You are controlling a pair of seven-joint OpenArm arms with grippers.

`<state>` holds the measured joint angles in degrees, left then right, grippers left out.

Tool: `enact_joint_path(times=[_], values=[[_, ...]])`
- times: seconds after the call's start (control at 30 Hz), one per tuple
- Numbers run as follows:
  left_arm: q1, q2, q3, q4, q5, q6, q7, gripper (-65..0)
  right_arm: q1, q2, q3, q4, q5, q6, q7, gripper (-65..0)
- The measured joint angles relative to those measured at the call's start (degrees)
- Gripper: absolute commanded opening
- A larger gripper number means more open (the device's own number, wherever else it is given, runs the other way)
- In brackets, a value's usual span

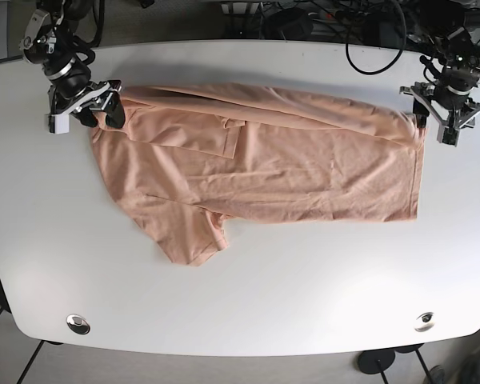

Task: Fold the T-shirt properly
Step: 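Release the edge and regrasp the shirt's side hems with both grippers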

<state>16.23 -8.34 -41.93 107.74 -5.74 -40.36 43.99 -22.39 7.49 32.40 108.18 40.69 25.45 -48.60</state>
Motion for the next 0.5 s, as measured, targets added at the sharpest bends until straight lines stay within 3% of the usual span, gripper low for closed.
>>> enact_joint_path(times=[0.23,0.37,0.5], values=[[-0.07,0.24,0.98,0.02,-0.96,0.02,0.09,-34.4,15.45,-0.13,-1.29,-13.03,-17.42,0.09,0.2,-25.7],[0.15,1.53,2.27,0.02,-0.66,-0.02,0.28,-34.4,22.71,1.42,-3.32,-21.07,-21.35,0.63,0.63,-25.7],[-0.02,1.33,2.23,0.0,-0.76,0.02,0.15,-34.2,27.74,4.59,-6.88,-31.17,-24.24,0.11,7.15,-25.7]])
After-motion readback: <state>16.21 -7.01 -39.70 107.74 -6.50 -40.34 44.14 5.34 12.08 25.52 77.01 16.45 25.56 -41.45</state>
